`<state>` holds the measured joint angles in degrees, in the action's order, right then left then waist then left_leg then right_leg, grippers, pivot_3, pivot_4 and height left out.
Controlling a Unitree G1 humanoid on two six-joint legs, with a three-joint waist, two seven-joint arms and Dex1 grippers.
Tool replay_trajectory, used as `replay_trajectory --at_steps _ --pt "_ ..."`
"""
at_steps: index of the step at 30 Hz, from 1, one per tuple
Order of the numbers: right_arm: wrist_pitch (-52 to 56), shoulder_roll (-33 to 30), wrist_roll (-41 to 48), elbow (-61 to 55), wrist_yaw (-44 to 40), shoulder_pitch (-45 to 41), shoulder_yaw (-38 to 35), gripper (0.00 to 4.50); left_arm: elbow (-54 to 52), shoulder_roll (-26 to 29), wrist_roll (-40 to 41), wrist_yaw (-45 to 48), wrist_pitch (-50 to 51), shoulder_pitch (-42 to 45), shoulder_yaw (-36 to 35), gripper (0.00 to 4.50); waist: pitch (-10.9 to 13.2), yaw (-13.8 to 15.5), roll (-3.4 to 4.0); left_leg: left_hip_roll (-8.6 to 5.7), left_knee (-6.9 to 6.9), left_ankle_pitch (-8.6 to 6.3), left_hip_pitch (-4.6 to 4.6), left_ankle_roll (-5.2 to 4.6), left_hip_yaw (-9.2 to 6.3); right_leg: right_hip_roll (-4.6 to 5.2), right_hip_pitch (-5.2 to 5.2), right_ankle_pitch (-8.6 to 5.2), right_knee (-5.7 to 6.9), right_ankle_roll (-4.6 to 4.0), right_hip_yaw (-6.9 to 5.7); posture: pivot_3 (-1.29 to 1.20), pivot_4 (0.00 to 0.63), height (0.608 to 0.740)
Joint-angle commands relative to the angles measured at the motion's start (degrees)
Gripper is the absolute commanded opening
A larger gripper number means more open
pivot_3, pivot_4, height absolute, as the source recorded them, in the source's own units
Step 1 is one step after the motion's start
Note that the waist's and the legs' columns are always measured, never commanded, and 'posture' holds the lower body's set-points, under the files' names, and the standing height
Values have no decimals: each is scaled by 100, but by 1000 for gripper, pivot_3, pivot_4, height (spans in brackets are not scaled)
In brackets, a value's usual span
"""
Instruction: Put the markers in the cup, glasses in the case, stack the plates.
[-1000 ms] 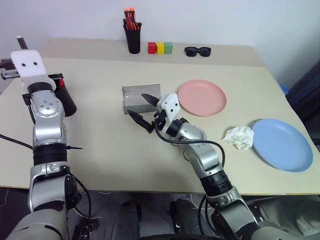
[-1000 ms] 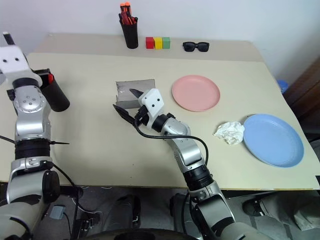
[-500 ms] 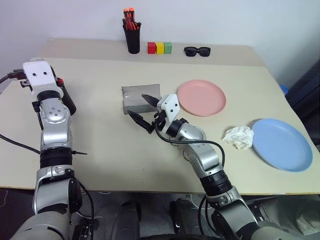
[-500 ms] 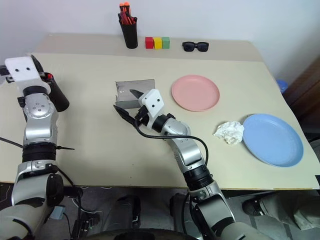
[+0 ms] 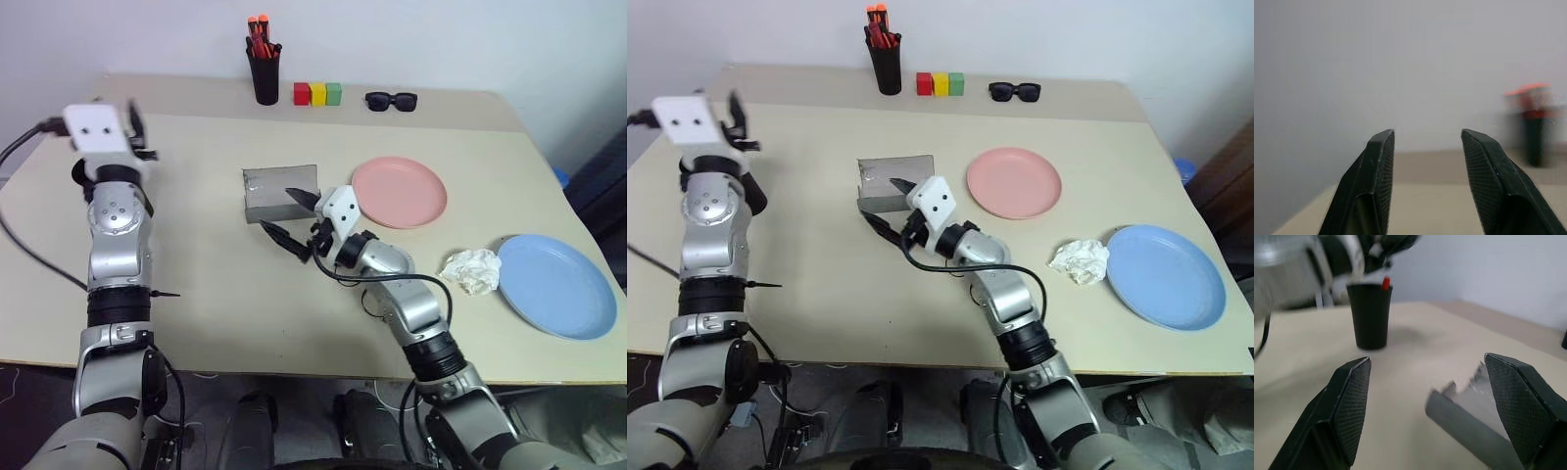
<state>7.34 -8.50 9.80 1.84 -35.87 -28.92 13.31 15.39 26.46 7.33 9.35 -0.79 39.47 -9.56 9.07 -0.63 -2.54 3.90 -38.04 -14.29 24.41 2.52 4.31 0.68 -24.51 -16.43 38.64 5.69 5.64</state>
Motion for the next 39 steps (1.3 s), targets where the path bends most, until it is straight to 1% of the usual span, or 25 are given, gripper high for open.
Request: replay_trajectory --at_steps 1,2,3,7,12,15,18,21,24,28,33,36,39 --pt "53 -658 69 -364 -242 -148 -537 3780 -300 317 115 1479 609 130 707 3948 3 -23 5 0 0 0 -1 -1 1 0 0 0 -1 0 0 0 150 725" --pt "84 -855 106 -387 -302 -132 -641 3780 -235 381 111 1774 780 145 848 4438 6 -32 9 0 1 0 -2 -1 0 -1 0 0 -1 0 0 0 150 725" --pt "144 -1096 156 -427 -385 -87 -773 3780 -72 453 37 2103 747 179 1037 4482 9 -42 15 0 3 0 -3 -1 0 -2 0 0 -2 -1 0 0 150 725" --pt "369 -1993 298 -663 -721 238 -1279 3780 916 456 -32 3207 746 467 1505 4482 18 -51 30 1 10 -1 -3 -2 -2 -7 -3 -2 -3 0 2 0 150 725" --pt "526 -2741 382 -1056 -837 976 -1853 3780 2224 462 -383 4699 374 972 2136 4482 21 -36 34 1 9 -5 3 -10 0 -7 -2 -2 -23 1 5 0 150 725" --pt "601 -2931 481 -1394 -865 1419 -2064 3780 3093 341 -621 4965 57 1384 2269 4482 21 -17 34 0 7 -7 7 -13 -1 -7 -2 -2 -30 1 5 0 150 725" --pt "746 -2986 592 -1778 -875 1797 -2168 3780 3703 194 -781 5140 -165 1671 2291 4482 21 -27 34 -1 5 -9 8 -16 -1 -6 -1 -2 -31 1 7 0 150 725" --pt "781 -2904 491 -2073 -614 2201 -2280 3780 4218 31 -964 5167 -406 1899 2292 3634 21 -16 34 -1 4 -11 8 -20 -3 -7 2 -3 -31 4 7 0 150 725" --pt "831 -2887 482 -2182 -464 2353 -2351 3780 4376 -29 -996 5365 -595 1931 2235 2170 21 -38 34 -2 2 -13 7 -24 0 -6 3 -3 -33 4 11 0 150 725" --pt "938 -2927 506 -2287 -365 2456 -2387 3780 4399 -36 -1026 5523 -755 1863 2182 64 21 -21 34 -2 1 -13 7 -24 -1 -6 3 -3 -33 4 11 0 150 725" --pt "1054 -2979 529 -2409 -335 2508 -2432 3780 4147 76 -966 5789 -1073 1688 2088 21 21 -16 34 -2 0 -14 7 -26 -1 -5 5 -3 -34 4 11 0 150 725" --pt "1193 -3031 572 -2561 -364 2555 -2468 3780 3156 445 -593 6871 -790 1220 2087 21 21 -57 37 -1 1 -15 7 -27 0 -6 5 -3 -33 3 12 0 150 725" --pt "1278 -3059 626 -2643 -410 2590 -2476 3780 2214 743 -438 7403 -387 790 2174 21 22 -44 39 3 3 -15 5 -27 -1 -8 4 -3 -31 3 12 0 150 725"
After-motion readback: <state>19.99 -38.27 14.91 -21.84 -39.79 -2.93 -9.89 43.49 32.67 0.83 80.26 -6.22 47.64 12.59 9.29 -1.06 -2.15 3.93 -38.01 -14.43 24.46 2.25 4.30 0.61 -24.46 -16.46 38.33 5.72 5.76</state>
